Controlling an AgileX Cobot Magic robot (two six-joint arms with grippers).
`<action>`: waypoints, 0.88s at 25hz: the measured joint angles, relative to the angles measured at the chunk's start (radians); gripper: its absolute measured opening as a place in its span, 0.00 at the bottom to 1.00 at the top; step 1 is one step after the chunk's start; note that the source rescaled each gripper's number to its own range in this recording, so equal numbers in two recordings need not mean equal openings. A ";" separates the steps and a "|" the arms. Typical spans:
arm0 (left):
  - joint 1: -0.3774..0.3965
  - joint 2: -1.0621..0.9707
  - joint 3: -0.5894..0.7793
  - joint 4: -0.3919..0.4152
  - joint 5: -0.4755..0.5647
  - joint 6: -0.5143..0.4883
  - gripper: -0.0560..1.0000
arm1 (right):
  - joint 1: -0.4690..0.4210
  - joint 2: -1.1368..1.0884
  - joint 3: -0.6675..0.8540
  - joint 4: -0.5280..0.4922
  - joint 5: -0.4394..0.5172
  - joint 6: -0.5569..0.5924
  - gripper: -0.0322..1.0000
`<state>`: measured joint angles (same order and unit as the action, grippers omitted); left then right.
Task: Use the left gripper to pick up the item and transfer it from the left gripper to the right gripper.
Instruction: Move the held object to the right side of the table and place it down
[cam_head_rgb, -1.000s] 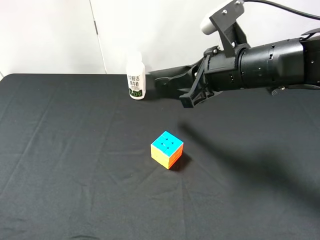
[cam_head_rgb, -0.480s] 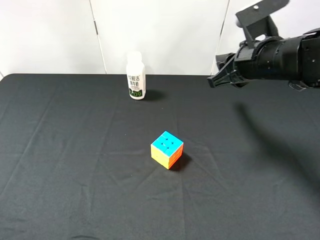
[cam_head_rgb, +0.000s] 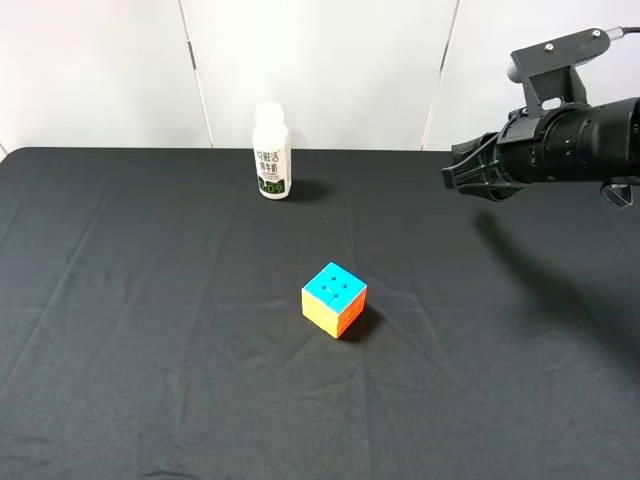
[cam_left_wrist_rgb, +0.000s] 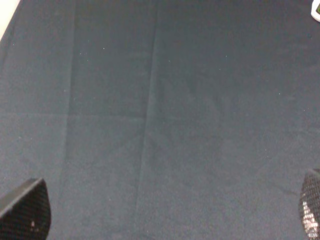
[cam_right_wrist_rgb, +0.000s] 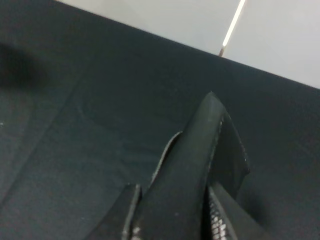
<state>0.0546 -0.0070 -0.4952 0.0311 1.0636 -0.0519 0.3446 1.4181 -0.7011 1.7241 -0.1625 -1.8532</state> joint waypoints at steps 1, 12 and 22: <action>0.000 0.000 0.000 0.001 0.000 0.000 0.99 | -0.013 0.000 0.001 0.000 0.031 0.000 0.03; 0.000 0.000 0.000 0.001 -0.001 0.000 0.99 | -0.101 0.000 0.078 -0.006 0.224 0.000 0.03; 0.000 0.000 0.000 0.001 -0.001 0.000 0.99 | -0.101 0.001 0.095 -0.008 0.226 0.013 0.05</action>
<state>0.0546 -0.0070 -0.4952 0.0321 1.0627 -0.0519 0.2441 1.4192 -0.6063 1.7165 0.0639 -1.8405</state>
